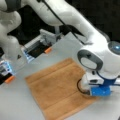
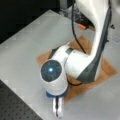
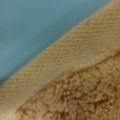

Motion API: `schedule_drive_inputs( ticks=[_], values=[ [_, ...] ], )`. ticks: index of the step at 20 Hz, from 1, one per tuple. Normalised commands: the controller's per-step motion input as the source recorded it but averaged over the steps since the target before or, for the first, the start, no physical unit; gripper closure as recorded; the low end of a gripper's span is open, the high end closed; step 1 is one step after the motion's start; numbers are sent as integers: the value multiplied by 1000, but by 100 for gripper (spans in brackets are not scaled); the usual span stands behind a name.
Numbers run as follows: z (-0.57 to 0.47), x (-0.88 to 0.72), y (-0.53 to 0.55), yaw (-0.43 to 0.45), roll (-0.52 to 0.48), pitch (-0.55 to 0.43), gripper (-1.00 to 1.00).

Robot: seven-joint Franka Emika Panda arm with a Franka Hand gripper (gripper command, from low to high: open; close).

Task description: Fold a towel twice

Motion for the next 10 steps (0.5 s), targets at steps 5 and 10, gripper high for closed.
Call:
schedule_drive_inputs(
  ticks=[5, 10],
  values=[
    [-39, 270, 157, -8, -206, 111, -100],
    [-73, 251, 64, 15, -209, 84, 100]
  ],
)
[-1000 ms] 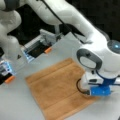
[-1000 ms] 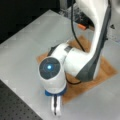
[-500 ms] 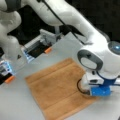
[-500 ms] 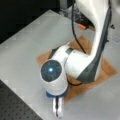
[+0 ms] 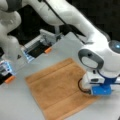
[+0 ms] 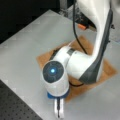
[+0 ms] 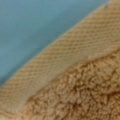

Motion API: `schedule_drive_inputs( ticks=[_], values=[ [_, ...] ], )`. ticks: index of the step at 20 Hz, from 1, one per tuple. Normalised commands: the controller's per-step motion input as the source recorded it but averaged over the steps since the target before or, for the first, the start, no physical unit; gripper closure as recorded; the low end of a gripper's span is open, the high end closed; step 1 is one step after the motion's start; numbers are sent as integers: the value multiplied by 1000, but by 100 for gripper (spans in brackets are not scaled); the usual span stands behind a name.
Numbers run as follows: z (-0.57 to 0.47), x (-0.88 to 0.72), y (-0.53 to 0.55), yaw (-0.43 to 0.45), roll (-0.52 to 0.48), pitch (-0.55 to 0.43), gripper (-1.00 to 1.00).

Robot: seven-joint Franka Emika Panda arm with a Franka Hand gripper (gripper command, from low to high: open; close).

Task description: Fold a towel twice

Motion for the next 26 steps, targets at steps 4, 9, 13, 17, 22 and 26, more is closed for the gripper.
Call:
schedule_drive_inputs(
  ticks=[4, 9, 13, 17, 22, 26],
  values=[
    [-85, 253, 48, 14, -217, 94, 100],
    [-87, 255, 51, -6, -203, 96, 100],
    [-65, 229, 29, -19, -196, 121, 100],
    [-47, 191, -7, -20, -191, 130, 100],
    [-24, 152, -28, -9, -170, 129, 100],
    [63, 62, -47, 19, -128, 150, 100]
  ],
)
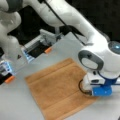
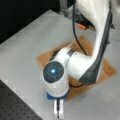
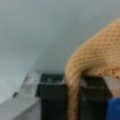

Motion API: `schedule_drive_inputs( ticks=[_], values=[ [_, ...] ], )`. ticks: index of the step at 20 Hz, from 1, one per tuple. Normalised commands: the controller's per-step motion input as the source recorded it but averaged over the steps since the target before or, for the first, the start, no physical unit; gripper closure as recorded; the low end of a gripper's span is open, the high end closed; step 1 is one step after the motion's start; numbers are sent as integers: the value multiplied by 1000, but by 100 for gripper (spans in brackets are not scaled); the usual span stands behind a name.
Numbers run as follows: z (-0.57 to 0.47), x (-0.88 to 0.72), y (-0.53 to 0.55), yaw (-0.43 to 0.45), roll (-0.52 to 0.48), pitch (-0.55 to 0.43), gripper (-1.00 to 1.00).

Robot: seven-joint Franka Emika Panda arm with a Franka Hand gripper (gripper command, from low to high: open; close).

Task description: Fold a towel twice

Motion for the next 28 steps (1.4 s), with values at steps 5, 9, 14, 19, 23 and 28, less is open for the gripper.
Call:
schedule_drive_inputs(
  ticks=[5, 9, 14, 19, 23, 28],
  values=[
    [244, -105, -122, 16, -100, 195, 100],
    [375, -184, -168, -39, -68, 176, 100],
    [250, -144, -190, -122, -38, 57, 100],
    [12, -184, -60, -128, 37, -50, 100],
    [-14, -339, 115, -149, -12, -136, 100],
    [-27, -657, 416, -228, -97, -234, 100]
  ],
)
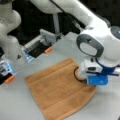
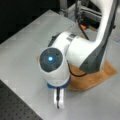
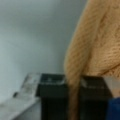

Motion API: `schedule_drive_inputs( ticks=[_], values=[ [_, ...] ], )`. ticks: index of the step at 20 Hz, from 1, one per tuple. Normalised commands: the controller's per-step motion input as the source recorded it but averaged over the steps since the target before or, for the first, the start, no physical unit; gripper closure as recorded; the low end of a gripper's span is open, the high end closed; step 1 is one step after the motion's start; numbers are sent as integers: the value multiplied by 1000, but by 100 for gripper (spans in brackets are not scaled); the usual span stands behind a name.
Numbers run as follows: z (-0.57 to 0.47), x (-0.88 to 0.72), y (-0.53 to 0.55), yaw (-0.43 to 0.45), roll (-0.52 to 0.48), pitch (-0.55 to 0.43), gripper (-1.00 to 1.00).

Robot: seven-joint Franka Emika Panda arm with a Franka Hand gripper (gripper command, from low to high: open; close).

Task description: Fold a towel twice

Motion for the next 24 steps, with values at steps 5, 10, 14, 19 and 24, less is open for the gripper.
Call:
schedule_drive_inputs(
  ticks=[5, 10, 14, 19, 24],
  values=[
    [-11, -940, 362, -200, -128, -255, 100],
    [-32, -877, -77, -34, -89, -306, 100],
    [-79, -958, -247, -14, -33, -332, 100],
    [-157, -922, -136, -33, 32, -350, 100],
    [-123, -662, 68, -95, 120, -289, 100]
  ],
)
